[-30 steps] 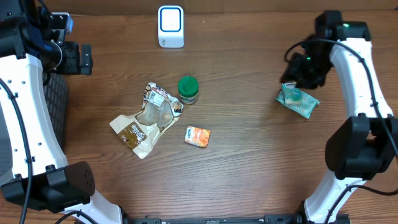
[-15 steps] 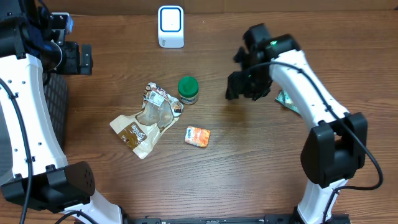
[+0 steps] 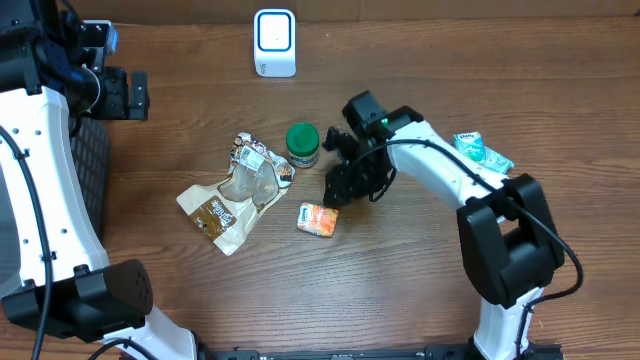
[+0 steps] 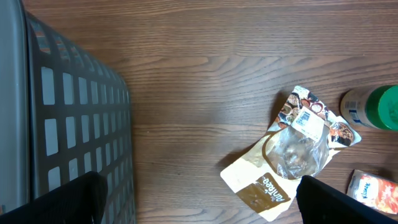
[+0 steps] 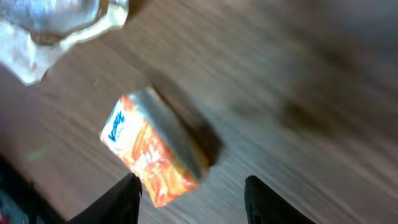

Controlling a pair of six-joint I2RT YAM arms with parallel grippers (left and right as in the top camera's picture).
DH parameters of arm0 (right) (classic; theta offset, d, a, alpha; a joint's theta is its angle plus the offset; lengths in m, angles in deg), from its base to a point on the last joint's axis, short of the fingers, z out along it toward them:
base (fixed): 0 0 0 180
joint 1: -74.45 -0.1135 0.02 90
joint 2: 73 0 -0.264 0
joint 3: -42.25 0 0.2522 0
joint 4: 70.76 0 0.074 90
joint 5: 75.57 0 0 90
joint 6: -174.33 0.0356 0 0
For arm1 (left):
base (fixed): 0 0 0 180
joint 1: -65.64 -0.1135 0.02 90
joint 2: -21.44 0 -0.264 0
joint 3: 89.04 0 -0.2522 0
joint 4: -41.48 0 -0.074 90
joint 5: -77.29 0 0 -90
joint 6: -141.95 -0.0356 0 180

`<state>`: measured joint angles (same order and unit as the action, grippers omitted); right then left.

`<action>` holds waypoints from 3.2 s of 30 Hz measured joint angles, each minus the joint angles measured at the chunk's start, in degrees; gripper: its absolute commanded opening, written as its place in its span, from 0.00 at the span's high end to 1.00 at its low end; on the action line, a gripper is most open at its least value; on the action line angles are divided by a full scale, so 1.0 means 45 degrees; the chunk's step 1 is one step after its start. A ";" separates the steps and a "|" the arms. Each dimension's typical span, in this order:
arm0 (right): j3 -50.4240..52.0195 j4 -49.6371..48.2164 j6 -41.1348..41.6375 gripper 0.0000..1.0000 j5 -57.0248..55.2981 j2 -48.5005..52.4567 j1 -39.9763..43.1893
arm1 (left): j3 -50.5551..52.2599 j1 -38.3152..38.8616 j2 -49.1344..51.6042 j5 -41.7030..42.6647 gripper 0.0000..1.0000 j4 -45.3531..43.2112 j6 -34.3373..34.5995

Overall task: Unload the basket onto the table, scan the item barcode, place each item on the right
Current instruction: 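Reach the right gripper to the orange tissue pack and grasp it, then lift the orange tissue pack and hold it in front of the scanner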

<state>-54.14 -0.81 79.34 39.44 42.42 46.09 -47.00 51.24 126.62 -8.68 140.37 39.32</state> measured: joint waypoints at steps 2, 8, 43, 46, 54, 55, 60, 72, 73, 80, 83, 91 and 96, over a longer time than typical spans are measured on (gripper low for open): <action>0.0330 -0.0121 -0.0253 0.49 0.0296 0.0092 -0.0068 | 0.0000 0.0000 0.0000 0.0005 0.01 0.0000 0.0000; 0.1005 -0.0986 -0.0646 0.54 0.0811 0.0117 -0.0136 | 0.0000 0.0000 0.0000 0.0000 0.00 -0.0005 0.0000; 0.1078 -0.2429 0.1350 0.96 0.7495 0.0345 0.0772 | 0.0000 0.0000 0.0000 0.0000 0.01 -0.0005 0.0000; 0.0636 -0.2477 0.1972 0.96 0.9330 0.0345 0.1282 | 0.0000 0.0000 0.0000 0.0000 0.01 0.0000 0.0000; -0.0267 -0.3045 0.4551 0.96 1.3119 0.0345 0.2409 | 0.0000 0.0000 0.0000 0.0005 0.01 0.0000 0.0000; -0.0325 -0.3045 0.4906 0.96 1.3318 0.0345 0.2501 | 0.0000 0.0000 0.0000 0.0005 0.01 0.0000 0.0000; -0.0398 -0.3026 0.6567 0.96 1.3838 0.0345 0.2895 | 0.0000 0.0000 0.0000 0.0005 0.00 0.0000 0.0000; -0.0398 -0.3011 0.9384 0.96 1.3993 0.0345 0.2939 | 0.0000 0.0000 0.0000 0.0005 0.00 0.0000 0.0000; -0.0398 -0.3007 0.9447 0.96 1.3993 0.0345 0.2939 | 0.0000 0.0000 0.0000 0.0000 0.01 0.0000 0.0000; -0.0398 -0.3002 0.9661 0.96 1.3993 0.0345 0.2939 | 0.0000 0.0000 0.0000 0.0005 0.00 0.0000 0.0000; -0.0398 -0.3011 0.9724 0.96 1.3998 0.0345 0.2939 | 0.0000 0.0000 0.0000 0.0000 0.00 0.0000 0.0000; -0.0398 -0.3036 0.9126 0.96 1.2832 0.0345 0.2846 | 0.0000 0.0000 0.0000 0.0000 0.00 0.0000 0.0000; -0.0398 -0.3011 0.8772 0.96 1.0909 0.0345 0.2433 | 0.0000 0.0000 0.0000 0.0005 0.00 0.0000 0.0000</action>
<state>-55.94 -14.37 118.81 88.54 43.97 57.04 -47.00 51.24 126.62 -8.65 140.37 39.32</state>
